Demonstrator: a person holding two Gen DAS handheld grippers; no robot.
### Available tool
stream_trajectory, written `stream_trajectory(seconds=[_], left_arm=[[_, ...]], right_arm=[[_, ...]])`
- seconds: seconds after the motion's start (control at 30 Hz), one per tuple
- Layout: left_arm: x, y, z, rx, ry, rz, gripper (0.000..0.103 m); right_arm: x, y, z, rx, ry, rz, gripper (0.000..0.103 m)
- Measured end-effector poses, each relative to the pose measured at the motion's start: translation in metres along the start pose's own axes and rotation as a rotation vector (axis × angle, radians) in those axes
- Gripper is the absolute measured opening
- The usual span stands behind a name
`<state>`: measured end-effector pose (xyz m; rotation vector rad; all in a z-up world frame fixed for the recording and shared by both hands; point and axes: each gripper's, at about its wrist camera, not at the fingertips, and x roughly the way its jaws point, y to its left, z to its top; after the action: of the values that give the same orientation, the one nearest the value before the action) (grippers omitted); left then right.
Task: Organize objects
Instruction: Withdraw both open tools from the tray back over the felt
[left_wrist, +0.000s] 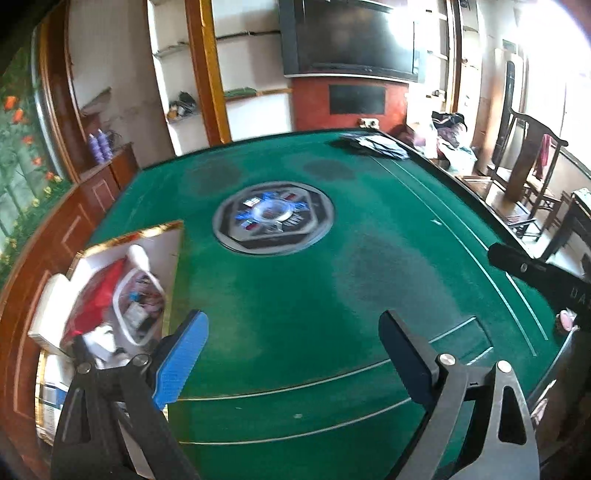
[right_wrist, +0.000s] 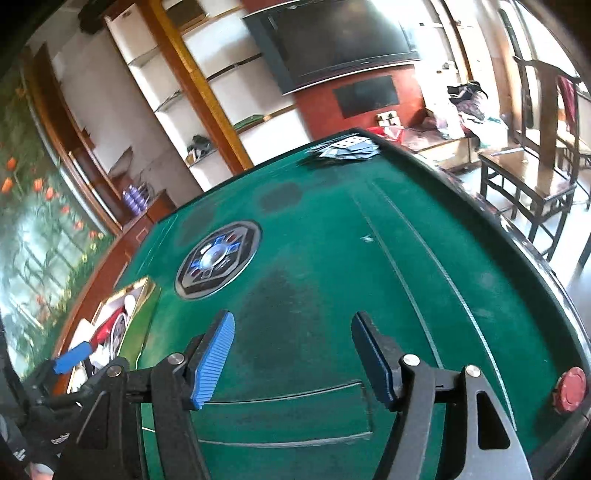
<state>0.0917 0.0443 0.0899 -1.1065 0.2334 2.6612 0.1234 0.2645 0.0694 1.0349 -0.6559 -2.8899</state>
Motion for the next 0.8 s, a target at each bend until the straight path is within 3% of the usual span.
stream_trajectory(seconds=[0.33, 0.8], left_arm=[[0.015, 0.002, -0.009, -0.051, 0.06, -0.039, 0.093], [0.052, 0.02, -0.028, -0.124, 0.18, -0.077, 0.093]], right_arm=[[0.025, 0.02, -0.015, -0.055, 0.082, 0.062, 0.072], [0.041, 0.021, -0.022, -0.063, 0.134, 0.034, 0.073]])
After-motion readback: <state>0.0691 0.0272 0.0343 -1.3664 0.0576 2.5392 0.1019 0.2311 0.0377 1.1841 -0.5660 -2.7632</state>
